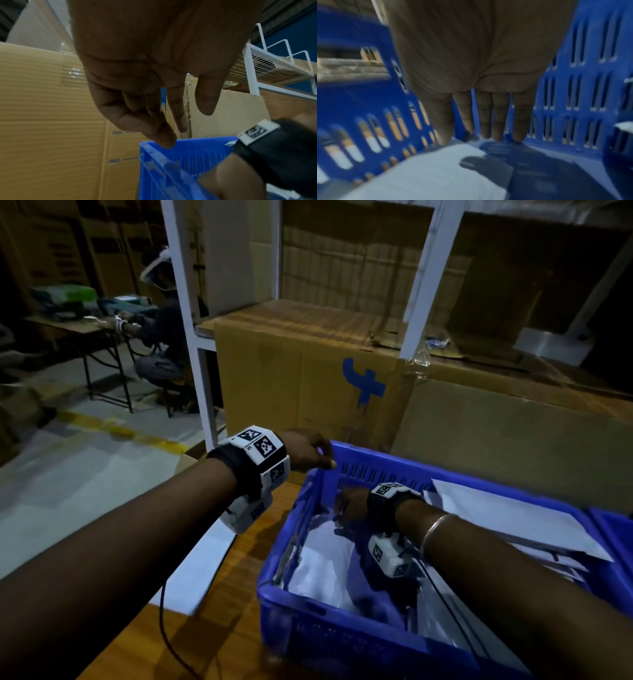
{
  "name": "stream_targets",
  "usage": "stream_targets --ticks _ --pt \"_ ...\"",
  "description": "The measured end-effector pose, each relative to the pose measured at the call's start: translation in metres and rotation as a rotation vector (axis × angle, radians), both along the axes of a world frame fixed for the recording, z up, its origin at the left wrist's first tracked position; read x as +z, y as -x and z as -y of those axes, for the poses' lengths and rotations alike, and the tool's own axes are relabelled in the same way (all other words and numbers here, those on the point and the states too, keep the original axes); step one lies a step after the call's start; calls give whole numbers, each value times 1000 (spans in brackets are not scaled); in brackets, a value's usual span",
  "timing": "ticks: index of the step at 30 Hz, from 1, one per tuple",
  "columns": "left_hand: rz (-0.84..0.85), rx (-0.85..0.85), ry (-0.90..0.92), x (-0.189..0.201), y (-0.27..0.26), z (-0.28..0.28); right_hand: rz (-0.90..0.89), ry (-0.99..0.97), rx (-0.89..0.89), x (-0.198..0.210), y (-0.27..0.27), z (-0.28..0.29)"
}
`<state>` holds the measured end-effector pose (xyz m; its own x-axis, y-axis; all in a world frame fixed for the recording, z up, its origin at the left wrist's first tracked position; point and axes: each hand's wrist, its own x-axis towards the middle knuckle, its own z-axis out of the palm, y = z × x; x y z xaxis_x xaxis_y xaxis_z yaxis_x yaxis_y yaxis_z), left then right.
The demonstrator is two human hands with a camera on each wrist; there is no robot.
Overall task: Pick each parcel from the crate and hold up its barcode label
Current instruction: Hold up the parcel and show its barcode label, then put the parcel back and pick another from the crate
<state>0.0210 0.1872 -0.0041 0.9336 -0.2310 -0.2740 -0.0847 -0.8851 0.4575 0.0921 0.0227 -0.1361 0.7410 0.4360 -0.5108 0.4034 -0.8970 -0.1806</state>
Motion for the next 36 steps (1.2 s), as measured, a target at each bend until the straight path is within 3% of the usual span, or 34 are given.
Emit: stream_targets --ticks 13,16,22,27,32,36 --pt "-44 0 67 -5 -10 8 -82 -22 90 -33 -6 1" --pt "-38 12 68 -6 -8 9 -76 33 92 -56 -25 8" --pt "59 84 80 -4 0 11 43 -102 36 -14 -7 12" --pt "153 164 30 11 3 16 67 -252 49 45 3 27" --pt "222 248 148 27 6 34 157 -351 6 111 19 57" --pt "249 217 203 31 3 55 162 -524 -118 149 33 97"
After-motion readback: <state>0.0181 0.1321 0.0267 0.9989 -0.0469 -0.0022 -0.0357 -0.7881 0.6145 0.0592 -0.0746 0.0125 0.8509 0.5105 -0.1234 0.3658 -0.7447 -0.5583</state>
